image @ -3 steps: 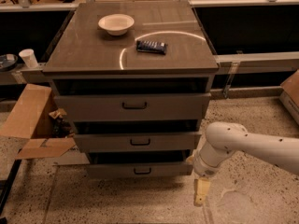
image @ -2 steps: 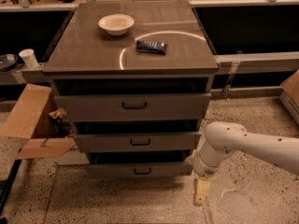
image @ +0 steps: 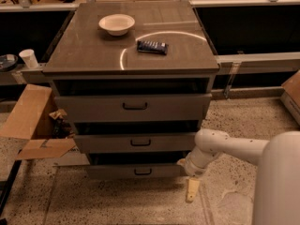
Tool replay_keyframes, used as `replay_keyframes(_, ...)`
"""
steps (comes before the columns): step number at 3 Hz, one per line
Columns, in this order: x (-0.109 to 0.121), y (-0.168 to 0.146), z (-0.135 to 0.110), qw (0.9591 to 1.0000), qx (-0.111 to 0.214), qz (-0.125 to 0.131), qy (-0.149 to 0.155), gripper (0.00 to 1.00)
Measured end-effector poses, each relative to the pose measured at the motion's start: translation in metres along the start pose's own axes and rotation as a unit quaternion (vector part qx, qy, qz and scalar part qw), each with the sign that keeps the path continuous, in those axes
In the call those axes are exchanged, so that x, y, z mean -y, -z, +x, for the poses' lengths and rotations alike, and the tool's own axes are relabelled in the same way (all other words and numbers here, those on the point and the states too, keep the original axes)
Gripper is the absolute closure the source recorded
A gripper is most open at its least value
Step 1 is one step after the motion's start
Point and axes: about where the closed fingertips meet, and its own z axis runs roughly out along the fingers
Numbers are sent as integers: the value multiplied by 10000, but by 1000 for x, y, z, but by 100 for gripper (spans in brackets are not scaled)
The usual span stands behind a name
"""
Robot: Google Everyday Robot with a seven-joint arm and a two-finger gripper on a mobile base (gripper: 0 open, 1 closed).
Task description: Open bottom drawer
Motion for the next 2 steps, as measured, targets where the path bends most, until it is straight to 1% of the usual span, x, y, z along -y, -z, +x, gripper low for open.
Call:
replay_keyframes(1,29,-52,8,9998,91,-61,162,0)
replay_keyframes(2,82,-106,19,9994,292,113,148,0)
